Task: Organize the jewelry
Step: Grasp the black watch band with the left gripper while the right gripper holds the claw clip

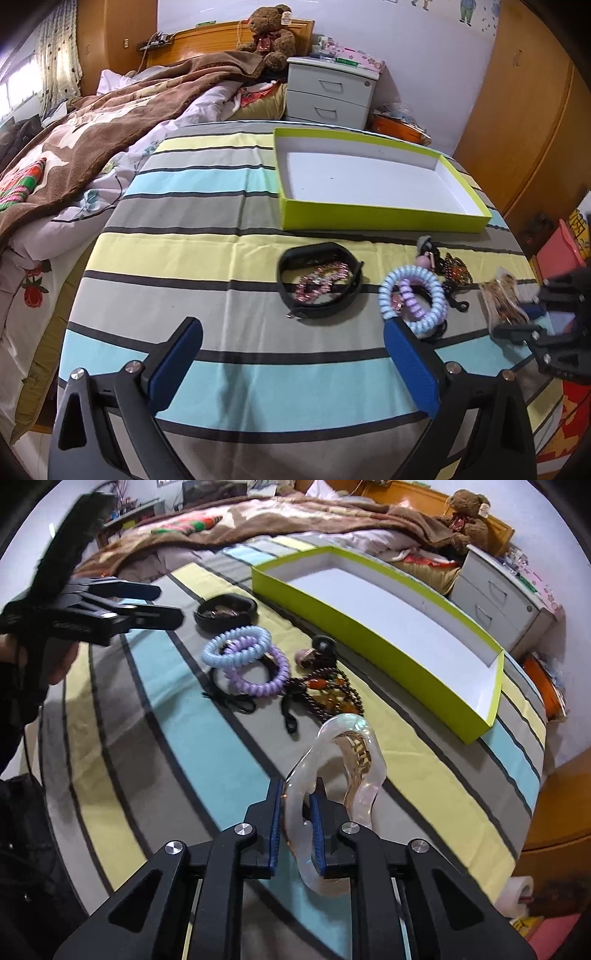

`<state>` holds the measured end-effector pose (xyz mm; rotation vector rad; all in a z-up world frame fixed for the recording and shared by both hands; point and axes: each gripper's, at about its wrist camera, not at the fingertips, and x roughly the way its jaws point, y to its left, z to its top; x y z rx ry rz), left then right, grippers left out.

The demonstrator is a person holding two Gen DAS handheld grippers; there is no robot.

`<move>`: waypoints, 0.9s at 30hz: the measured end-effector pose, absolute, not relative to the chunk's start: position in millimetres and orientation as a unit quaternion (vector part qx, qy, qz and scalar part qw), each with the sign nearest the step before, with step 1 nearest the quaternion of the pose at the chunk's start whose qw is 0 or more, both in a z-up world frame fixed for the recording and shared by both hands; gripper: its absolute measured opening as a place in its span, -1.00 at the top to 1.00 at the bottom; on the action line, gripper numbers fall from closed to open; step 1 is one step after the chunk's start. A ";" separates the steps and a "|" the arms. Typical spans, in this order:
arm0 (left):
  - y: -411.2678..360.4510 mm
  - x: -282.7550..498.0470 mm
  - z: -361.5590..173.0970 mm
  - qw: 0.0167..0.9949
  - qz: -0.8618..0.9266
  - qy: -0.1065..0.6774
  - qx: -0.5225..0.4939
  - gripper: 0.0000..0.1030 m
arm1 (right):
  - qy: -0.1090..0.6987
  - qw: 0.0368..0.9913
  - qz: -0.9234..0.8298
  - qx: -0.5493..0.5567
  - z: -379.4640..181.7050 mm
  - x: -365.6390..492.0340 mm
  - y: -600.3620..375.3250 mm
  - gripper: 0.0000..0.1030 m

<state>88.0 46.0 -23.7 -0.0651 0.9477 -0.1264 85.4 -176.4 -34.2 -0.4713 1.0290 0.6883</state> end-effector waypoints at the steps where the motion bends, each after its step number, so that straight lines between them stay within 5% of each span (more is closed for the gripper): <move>1: 47.3 89.1 -23.8 0.887 -0.062 0.456 -0.033 -0.88 | 0.474 0.794 0.317 -0.213 -33.0 82.9 -176.6 0.72; 17: 56.5 136.5 -24.0 0.889 -0.040 0.455 0.035 -0.48 | 0.436 0.843 0.286 -0.132 -13.5 68.1 -185.7 0.71; 27: 41.8 143.2 -41.9 0.872 -0.061 0.482 0.058 0.07 | 0.437 0.847 0.280 -0.114 -14.8 73.5 -186.7 0.71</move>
